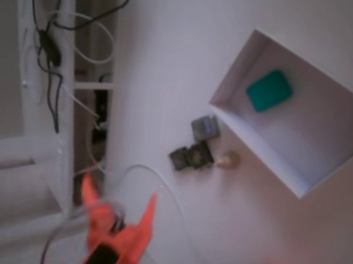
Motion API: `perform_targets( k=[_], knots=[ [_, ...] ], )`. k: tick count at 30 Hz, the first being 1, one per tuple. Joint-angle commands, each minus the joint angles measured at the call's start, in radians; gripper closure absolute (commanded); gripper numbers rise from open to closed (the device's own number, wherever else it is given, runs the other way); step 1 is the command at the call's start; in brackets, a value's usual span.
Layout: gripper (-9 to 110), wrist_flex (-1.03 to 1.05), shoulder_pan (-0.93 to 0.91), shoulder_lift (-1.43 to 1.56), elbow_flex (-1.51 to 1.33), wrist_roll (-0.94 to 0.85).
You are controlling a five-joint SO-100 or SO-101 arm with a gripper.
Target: Grasp the green cube and put it in the bin.
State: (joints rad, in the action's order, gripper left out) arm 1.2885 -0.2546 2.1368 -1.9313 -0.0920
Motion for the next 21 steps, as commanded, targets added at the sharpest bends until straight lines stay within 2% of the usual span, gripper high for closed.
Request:
perform_targets(
  k=[1,4,10,21],
  knots=[
    [41,-0.009,0.232,0.218,-0.114,0.005],
    [41,0.041,0.367,0.365,-0.222,0.006],
    [41,0.14,0.517,0.604,-0.416,0.005],
    [41,-0.031,0.465,0.792,-0.733,0.006]
  ],
)
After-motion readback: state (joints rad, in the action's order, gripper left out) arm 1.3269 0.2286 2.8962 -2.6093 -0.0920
